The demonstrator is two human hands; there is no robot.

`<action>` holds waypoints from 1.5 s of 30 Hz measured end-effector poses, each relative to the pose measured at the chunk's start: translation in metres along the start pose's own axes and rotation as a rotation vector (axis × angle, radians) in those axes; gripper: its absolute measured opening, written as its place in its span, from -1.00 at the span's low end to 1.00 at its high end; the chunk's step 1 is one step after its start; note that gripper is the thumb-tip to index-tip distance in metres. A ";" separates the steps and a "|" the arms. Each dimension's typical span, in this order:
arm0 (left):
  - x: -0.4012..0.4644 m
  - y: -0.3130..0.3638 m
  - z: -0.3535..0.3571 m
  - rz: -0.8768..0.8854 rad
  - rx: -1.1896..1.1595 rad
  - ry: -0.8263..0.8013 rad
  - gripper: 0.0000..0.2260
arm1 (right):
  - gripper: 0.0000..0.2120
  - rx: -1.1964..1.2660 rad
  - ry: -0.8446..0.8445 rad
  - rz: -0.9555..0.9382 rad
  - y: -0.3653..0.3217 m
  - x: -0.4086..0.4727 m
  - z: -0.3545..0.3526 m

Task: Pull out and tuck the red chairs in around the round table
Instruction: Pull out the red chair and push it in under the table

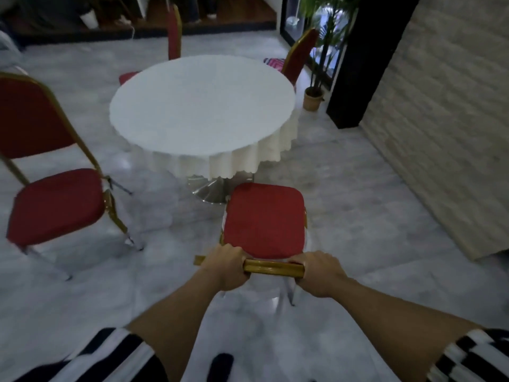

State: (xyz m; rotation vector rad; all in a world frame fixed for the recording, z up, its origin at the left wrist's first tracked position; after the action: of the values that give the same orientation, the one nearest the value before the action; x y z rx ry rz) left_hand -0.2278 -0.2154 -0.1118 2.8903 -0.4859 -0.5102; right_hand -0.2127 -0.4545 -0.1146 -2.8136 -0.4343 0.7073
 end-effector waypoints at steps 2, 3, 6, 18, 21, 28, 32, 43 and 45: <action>-0.004 0.021 0.007 -0.056 -0.032 0.006 -0.81 | -0.62 -0.031 -0.018 -0.045 0.016 -0.003 -0.004; -0.005 0.029 0.009 -0.081 -0.050 0.009 -0.82 | -0.62 -0.037 -0.024 -0.062 0.022 -0.003 -0.005; -0.007 0.059 0.015 -0.165 -0.082 0.034 -0.81 | -0.62 -0.073 -0.040 -0.130 0.045 -0.004 -0.014; -0.002 0.123 0.036 -0.338 -0.165 0.115 -0.82 | -0.72 -0.180 -0.061 -0.280 0.093 -0.001 -0.036; 0.001 0.117 0.036 -0.324 -0.205 0.073 -0.83 | -0.67 -0.173 -0.050 -0.306 0.094 0.003 -0.036; 0.022 0.100 0.027 -0.318 -0.279 0.028 -0.85 | -0.68 -0.175 -0.056 -0.326 0.091 0.027 -0.050; 0.047 0.081 0.013 -0.311 -0.289 0.017 -0.85 | -0.71 -0.148 -0.071 -0.303 0.090 0.059 -0.063; 0.131 -0.008 -0.037 -0.306 -0.327 0.000 -0.87 | -0.74 -0.168 -0.090 -0.308 0.062 0.180 -0.111; 0.146 -0.023 -0.046 -0.302 -0.323 -0.001 -0.91 | -0.74 -0.157 -0.101 -0.279 0.057 0.200 -0.119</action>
State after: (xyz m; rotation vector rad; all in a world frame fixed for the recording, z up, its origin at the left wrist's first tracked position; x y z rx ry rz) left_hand -0.0747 -0.2393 -0.1182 2.6565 0.0373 -0.5715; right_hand 0.0270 -0.4572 -0.1122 -2.7834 -0.9171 0.7854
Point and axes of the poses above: each hand's wrist, its own x-axis towards the middle knuckle, its own z-axis out of the palm, y = z × x, the point moved 2 cm from there along x, towards the middle knuckle, and after that the axes turned 3 degrees about z, right-handed, at the moved point
